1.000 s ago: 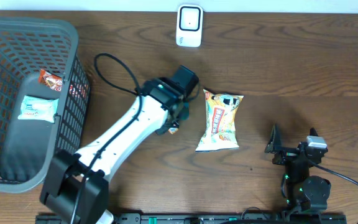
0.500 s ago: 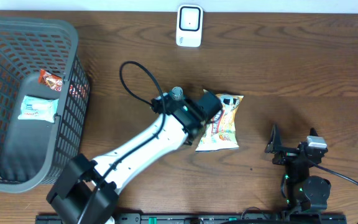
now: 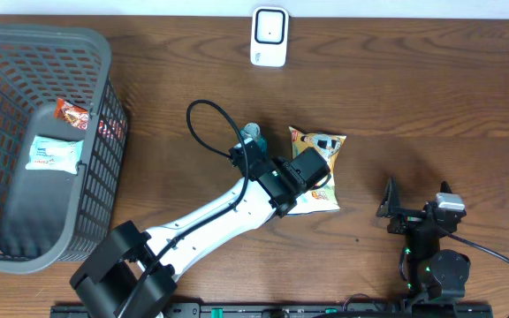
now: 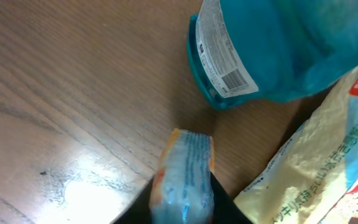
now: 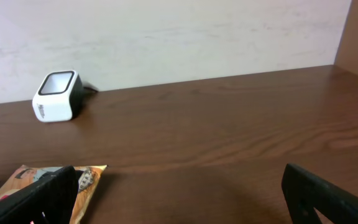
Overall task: Scan the item barcode
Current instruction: 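Carry the orange packet with the left gripper toward the table center, then lower the orange packet beside the bottle and open the left gripper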
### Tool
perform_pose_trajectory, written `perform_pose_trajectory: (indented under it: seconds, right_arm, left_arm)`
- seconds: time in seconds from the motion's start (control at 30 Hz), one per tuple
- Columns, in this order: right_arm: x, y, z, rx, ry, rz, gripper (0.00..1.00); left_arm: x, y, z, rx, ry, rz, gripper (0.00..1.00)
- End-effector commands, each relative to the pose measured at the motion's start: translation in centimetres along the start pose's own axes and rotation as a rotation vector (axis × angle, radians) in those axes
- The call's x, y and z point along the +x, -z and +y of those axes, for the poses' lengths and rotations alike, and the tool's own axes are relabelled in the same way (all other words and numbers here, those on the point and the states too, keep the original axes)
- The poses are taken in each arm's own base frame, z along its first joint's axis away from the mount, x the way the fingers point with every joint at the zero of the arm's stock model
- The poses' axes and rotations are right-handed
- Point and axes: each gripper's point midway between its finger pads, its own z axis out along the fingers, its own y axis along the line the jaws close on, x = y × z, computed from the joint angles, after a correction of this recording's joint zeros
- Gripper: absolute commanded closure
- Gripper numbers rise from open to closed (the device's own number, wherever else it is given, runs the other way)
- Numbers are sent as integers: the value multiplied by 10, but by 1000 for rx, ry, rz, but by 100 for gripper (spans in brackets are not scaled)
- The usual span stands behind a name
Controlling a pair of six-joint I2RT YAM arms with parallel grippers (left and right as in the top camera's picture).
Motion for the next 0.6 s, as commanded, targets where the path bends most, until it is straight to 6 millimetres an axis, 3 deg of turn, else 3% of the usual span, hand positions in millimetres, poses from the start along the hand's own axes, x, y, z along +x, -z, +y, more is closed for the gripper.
perform_pose_trajectory:
  seconds: [0.0, 0.13, 0.57]
  right_arm:
    - [1, 0, 3, -10, 14, 0, 1]
    - [1, 0, 3, -10, 14, 0, 1]
    - [1, 0, 3, -10, 14, 0, 1]
  left_arm:
    - [-4, -4, 5, -20, -2, -27, 71]
    - [-4, -4, 5, -20, -2, -27, 59]
    - [-2, -2, 10, -40, -15, -20, 55]
